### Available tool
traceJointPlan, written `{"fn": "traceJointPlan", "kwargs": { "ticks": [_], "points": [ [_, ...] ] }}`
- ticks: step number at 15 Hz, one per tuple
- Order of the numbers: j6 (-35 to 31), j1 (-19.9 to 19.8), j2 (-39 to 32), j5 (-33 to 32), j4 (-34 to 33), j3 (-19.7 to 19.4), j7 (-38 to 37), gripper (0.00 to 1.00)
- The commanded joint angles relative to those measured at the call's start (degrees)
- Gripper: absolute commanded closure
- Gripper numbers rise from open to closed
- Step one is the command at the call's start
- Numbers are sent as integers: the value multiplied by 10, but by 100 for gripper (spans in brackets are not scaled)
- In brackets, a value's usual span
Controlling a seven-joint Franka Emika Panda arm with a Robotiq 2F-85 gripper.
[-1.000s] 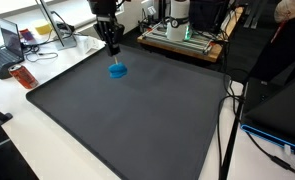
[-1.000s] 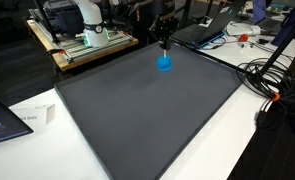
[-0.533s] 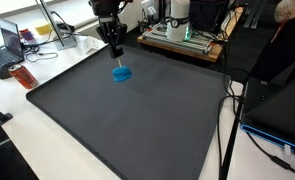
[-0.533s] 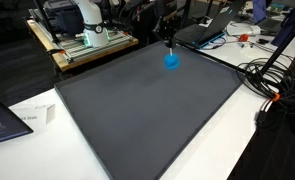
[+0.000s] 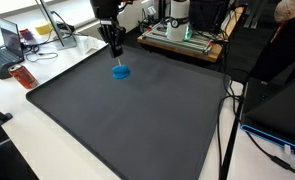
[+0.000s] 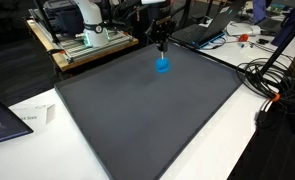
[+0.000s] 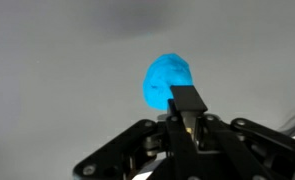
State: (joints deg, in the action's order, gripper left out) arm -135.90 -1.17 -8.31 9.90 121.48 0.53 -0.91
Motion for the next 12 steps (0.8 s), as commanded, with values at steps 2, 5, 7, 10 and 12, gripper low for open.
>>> {"fn": "traceJointPlan", "kwargs": {
  "ticks": [2,5,7,10,12],
  "points": [
    [31,16,26,-80,14,-14,-77,97],
    [82,29,18,-144,-4,-7,-114,97],
    [70,35,28,-167,-5,-5,-150,97],
    [77,47,30,-236,-13,-3,-212,97],
    [78,50,35,-244,-12,-2,-232,97]
  ]
}}
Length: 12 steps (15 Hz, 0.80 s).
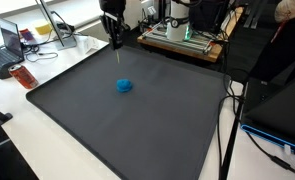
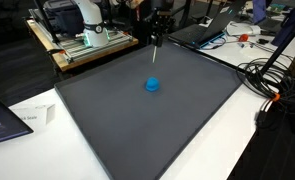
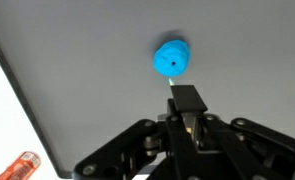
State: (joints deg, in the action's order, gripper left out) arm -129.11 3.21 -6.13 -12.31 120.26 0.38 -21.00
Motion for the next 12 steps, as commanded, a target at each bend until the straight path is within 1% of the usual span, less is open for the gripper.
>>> {"fn": "traceJointPlan", "kwargs": {
  "ticks": [1,5,7,10,12],
  "points": [
    [12,6,15,-15,0,1,-28,97],
    [24,6,11,-3,-5,3,-20,97],
    [37,7,12,1,-17,6,-13,97],
    [70,8,-2,16,-62,11,-7,97],
    [106,9,-19,26,-100,14,-6,97]
  ]
}}
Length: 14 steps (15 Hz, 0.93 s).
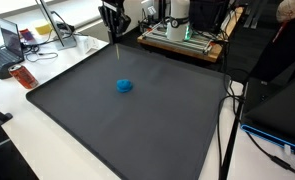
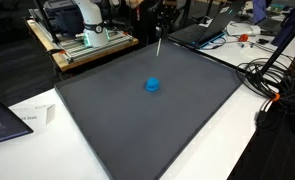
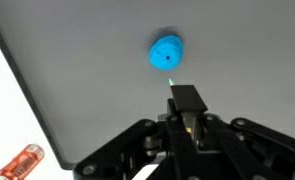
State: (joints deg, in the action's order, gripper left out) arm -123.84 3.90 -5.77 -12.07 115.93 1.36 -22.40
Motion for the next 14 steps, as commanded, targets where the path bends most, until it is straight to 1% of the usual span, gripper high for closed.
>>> {"fn": "traceJointPlan", "kwargs": {
  "ticks": [1,6,11,14],
  "points": [
    [73,3,-35,27,-78,5,5,97],
    [144,6,-116,48,-181,2,2,97],
    [173,6,-194,64,-267,-8,1,97],
    [175,11,-234,60,-312,-14,1,97]
  ]
}}
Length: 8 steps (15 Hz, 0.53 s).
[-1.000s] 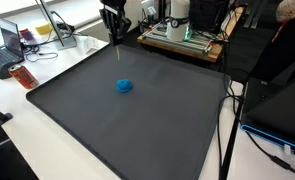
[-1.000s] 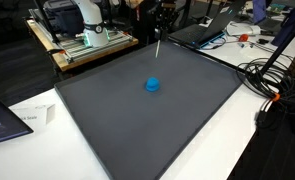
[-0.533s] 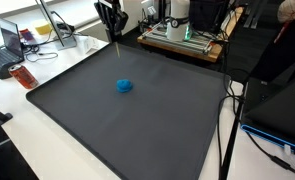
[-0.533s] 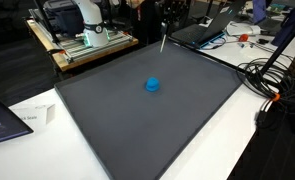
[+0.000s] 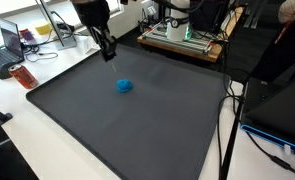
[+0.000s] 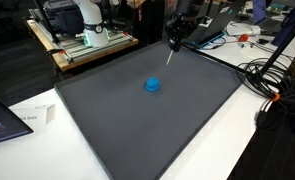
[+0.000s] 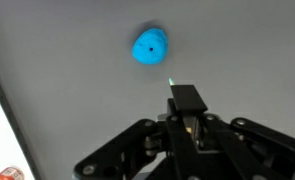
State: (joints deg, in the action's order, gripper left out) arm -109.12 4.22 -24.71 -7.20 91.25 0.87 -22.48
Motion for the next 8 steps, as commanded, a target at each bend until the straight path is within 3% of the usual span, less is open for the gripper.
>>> {"fn": "traceJointPlan", "kwargs": {
  "ticks": [1,8],
  "points": [
    [29,10,-56,9,-79,-10,-1,97],
    [74,31,-140,-7,-168,-25,-17,97]
  ]
}}
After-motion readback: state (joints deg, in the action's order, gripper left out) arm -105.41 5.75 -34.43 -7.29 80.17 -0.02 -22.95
